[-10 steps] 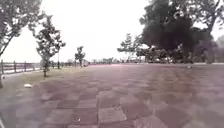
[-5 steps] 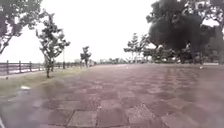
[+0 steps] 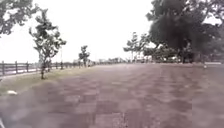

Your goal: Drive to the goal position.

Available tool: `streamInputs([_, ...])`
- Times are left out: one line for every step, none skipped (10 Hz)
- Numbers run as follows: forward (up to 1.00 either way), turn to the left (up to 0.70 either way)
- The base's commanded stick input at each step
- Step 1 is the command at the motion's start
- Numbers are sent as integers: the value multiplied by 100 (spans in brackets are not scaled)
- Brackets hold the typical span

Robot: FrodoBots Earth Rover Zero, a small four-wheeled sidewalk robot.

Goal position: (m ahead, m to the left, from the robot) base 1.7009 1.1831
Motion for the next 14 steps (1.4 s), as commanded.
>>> streamInputs([100,0])
streamInputs([100,0])
streamInputs([100,2])
streamInputs([100,17])
streamInputs([100,36])
streamInputs([100,24])
streamInputs([100,0])
streamInputs([100,0])
streamInputs([100,0])
streamInputs([100,0])
streamInputs([100,0])
streamInputs([100,0])
streamInputs([100,0])
streamInputs([100,0])
